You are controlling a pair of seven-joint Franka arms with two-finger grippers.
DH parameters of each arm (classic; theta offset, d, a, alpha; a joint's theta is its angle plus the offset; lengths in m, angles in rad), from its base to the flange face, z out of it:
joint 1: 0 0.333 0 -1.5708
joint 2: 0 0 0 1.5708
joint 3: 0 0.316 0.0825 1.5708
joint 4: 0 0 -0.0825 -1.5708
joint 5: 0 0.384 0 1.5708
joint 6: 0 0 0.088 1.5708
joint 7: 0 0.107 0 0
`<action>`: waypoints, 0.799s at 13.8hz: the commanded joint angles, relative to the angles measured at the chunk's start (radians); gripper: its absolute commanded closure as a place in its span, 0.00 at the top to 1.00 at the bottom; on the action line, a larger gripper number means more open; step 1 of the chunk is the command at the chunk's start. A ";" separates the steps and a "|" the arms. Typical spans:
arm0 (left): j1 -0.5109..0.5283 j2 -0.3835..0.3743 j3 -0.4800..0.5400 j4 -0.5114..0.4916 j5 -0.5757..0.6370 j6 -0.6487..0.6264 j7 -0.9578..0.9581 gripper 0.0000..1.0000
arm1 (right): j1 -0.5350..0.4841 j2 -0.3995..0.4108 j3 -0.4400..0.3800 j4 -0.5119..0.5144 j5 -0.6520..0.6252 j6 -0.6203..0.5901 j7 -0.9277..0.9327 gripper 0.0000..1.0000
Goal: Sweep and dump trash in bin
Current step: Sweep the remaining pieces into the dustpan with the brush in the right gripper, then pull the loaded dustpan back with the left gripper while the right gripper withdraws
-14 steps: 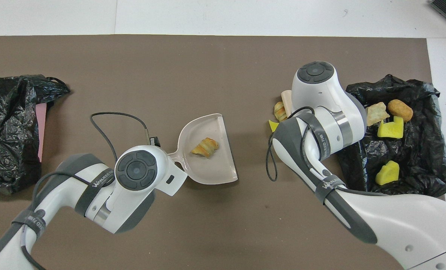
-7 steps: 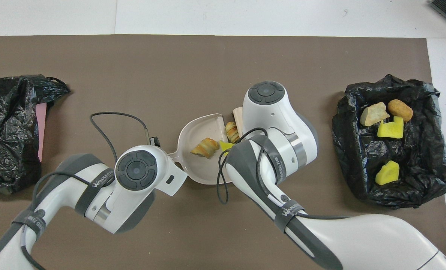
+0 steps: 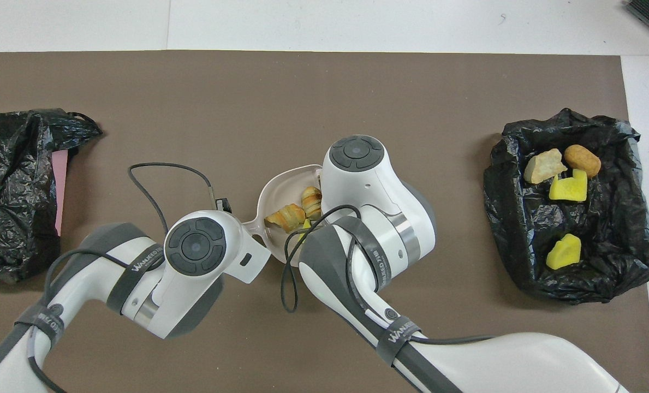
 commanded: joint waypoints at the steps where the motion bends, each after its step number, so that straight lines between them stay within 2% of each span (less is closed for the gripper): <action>1: 0.052 -0.001 0.001 -0.001 0.005 0.044 0.002 0.00 | -0.031 -0.063 0.000 -0.007 0.027 -0.005 0.012 0.00; 4: 0.113 0.012 0.001 0.026 -0.058 0.049 0.104 0.00 | -0.040 -0.130 0.000 -0.037 0.024 -0.066 0.023 0.00; 7: 0.179 0.010 0.002 0.072 -0.173 0.015 0.299 0.00 | 0.001 -0.255 0.003 -0.178 0.024 -0.052 0.093 0.00; 9: 0.228 0.010 0.001 0.109 -0.193 -0.014 0.351 0.00 | 0.073 -0.325 0.001 -0.282 0.026 0.015 0.171 0.00; 11: 0.265 0.010 0.002 0.150 -0.270 -0.051 0.442 0.00 | 0.128 -0.402 0.003 -0.414 0.029 0.125 0.218 0.00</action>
